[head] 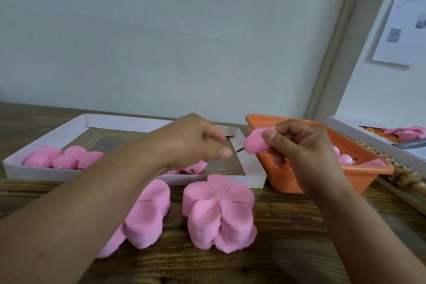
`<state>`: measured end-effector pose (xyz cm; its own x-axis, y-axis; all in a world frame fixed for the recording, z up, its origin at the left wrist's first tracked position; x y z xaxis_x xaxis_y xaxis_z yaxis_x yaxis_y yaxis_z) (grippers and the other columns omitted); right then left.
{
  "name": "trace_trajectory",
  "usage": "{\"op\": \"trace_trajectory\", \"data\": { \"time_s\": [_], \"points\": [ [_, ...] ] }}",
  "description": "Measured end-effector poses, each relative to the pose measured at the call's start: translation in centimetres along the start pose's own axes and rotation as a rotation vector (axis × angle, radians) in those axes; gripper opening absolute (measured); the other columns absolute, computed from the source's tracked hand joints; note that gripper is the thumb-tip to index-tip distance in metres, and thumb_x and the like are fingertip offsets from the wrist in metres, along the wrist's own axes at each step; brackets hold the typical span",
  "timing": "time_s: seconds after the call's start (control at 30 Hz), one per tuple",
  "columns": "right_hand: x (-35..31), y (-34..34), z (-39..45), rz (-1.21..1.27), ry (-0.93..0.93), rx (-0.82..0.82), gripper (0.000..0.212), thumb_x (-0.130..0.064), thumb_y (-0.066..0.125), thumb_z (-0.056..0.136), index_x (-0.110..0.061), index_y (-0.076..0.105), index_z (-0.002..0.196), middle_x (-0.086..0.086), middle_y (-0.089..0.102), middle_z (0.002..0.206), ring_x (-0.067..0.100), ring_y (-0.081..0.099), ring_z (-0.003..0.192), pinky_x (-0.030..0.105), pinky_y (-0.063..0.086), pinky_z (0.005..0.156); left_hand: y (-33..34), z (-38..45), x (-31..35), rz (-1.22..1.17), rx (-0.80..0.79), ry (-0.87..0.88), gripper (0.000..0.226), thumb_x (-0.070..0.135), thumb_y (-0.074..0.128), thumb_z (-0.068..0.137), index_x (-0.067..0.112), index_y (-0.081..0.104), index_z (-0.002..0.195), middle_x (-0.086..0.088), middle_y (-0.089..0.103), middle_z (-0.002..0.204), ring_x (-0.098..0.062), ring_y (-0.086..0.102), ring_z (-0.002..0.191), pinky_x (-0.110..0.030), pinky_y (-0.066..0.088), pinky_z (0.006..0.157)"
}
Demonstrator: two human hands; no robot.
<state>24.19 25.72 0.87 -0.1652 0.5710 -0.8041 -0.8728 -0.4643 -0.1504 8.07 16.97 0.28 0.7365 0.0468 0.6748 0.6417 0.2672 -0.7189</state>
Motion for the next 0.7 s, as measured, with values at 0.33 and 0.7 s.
{"op": "trace_trajectory", "data": {
  "time_s": [0.33,0.7],
  "points": [
    [1.7,-1.2,0.5,-0.109,0.027,0.061,0.011,0.002,0.063,0.085,0.006,0.061,0.075,0.0,0.053,0.042,0.008,0.041,0.037,0.018,0.034,0.038,5.1,1.6,-3.4,0.483,-0.038,0.075,0.023,0.02,0.056,0.093,0.016,0.066,0.113,-0.004,0.066,0.107,-0.022,0.059,0.102,-0.025,0.04,0.076],
    [1.5,-0.8,0.2,-0.131,0.035,0.035,0.015,0.0,0.063,0.085,-0.004,0.063,0.07,-0.002,0.054,0.042,0.008,0.042,0.038,0.019,0.036,0.04,5.9,2.7,-2.9,0.511,-0.045,0.109,0.028,0.011,0.054,0.087,0.021,0.071,0.107,0.001,0.067,0.103,-0.015,0.056,0.089,-0.02,0.037,0.067]
  ]
}}
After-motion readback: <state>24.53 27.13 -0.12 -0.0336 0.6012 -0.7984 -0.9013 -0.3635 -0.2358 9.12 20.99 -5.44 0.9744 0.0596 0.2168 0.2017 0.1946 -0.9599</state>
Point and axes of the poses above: each hand's wrist, its own z-axis towards the middle knuckle, its own y-axis out of the palm, x = y × z, the point moved 7 cm from there along z, towards the middle knuckle
